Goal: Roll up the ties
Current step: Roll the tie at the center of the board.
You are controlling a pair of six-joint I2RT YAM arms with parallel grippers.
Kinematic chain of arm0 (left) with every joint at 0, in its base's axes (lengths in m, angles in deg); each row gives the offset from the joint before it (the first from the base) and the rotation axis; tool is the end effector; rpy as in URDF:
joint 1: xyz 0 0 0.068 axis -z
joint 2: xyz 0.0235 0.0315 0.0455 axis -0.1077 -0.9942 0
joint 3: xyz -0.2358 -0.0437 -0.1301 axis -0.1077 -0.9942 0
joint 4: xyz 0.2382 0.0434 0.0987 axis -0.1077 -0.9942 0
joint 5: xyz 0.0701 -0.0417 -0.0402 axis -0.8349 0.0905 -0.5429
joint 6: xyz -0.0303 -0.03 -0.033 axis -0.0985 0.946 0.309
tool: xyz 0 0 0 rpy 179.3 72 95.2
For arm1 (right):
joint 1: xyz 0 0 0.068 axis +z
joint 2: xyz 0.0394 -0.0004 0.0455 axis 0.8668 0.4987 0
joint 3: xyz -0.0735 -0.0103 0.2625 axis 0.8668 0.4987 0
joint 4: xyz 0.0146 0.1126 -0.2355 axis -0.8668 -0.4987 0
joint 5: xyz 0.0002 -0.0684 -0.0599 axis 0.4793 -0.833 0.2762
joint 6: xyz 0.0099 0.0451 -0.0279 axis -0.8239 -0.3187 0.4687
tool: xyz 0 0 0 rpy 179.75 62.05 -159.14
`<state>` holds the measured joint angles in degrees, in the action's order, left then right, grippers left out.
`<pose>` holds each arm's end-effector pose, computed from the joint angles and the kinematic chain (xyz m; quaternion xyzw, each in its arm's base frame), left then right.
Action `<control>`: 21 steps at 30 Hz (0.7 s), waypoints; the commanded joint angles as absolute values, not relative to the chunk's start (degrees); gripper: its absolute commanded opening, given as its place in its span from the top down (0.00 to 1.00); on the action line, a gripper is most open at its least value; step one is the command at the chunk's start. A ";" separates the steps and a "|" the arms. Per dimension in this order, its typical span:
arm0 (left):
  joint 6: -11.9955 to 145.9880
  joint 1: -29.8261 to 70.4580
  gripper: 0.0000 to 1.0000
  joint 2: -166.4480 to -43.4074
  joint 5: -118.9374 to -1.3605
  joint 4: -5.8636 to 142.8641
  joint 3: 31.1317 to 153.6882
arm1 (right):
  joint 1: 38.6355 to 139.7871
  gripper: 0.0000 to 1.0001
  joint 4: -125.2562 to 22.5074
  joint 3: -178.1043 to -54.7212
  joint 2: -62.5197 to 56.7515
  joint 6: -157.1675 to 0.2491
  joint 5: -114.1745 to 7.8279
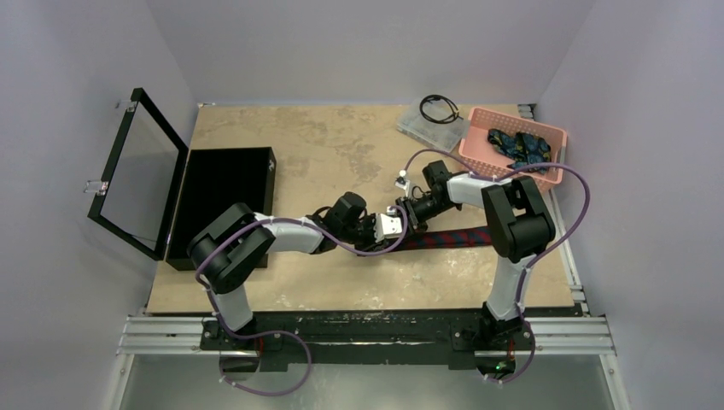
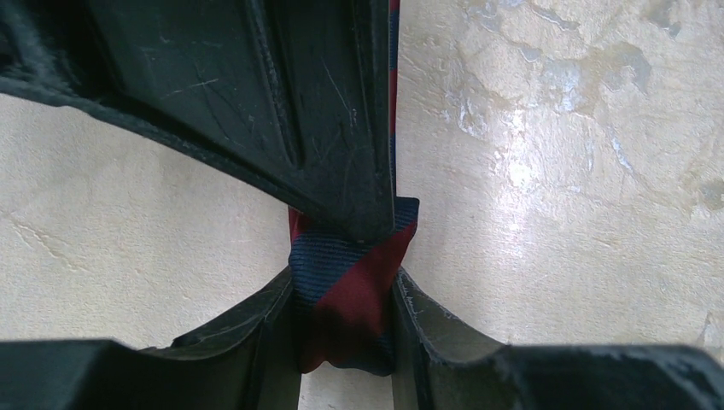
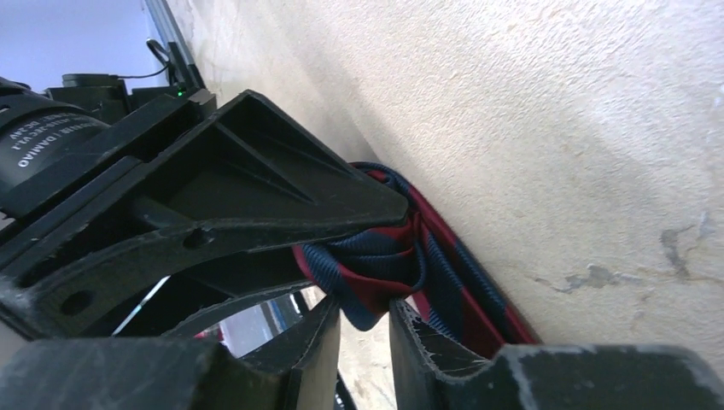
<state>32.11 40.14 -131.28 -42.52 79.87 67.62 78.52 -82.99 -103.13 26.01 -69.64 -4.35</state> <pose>0.2272 -0.2606 0.1382 0.5826 0.6746 -0.2805 0.3561 0.3095 0.1344 0.1288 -0.1970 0.8562 0.4775 0.0099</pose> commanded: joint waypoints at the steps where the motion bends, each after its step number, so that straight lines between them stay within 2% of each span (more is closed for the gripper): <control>1: 32.88 40.23 0.65 -132.99 -43.25 77.03 67.81 | 78.72 0.86 -81.30 -103.24 26.41 -69.59 -4.29; 2: 32.41 40.15 0.64 -132.76 -42.42 76.89 67.68 | 78.67 0.96 -80.69 -103.31 26.29 -69.98 -4.65; 3: 31.74 40.07 0.60 -132.60 -41.42 76.90 67.46 | 78.67 1.00 -80.16 -103.43 26.21 -70.49 -5.09; 8: 27.66 39.28 0.32 -130.30 -37.29 77.09 66.43 | 78.67 1.00 -80.81 -104.40 26.86 -69.67 -7.17; 11: 26.39 39.03 0.23 -129.77 -36.46 77.25 66.83 | 78.67 1.00 -80.84 -104.33 26.57 -69.38 -8.06; 16: 25.41 39.16 0.18 -130.29 -35.63 77.08 68.69 | 78.80 1.00 -80.86 -104.41 26.80 -69.10 -9.45; 21: 27.32 39.34 0.22 -133.33 -38.27 75.06 73.94 | 78.89 1.00 -80.52 -104.76 27.48 -68.84 -10.48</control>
<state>27.32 39.25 -131.60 -37.84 76.13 69.26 78.48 -81.61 -103.15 26.66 -70.08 -7.98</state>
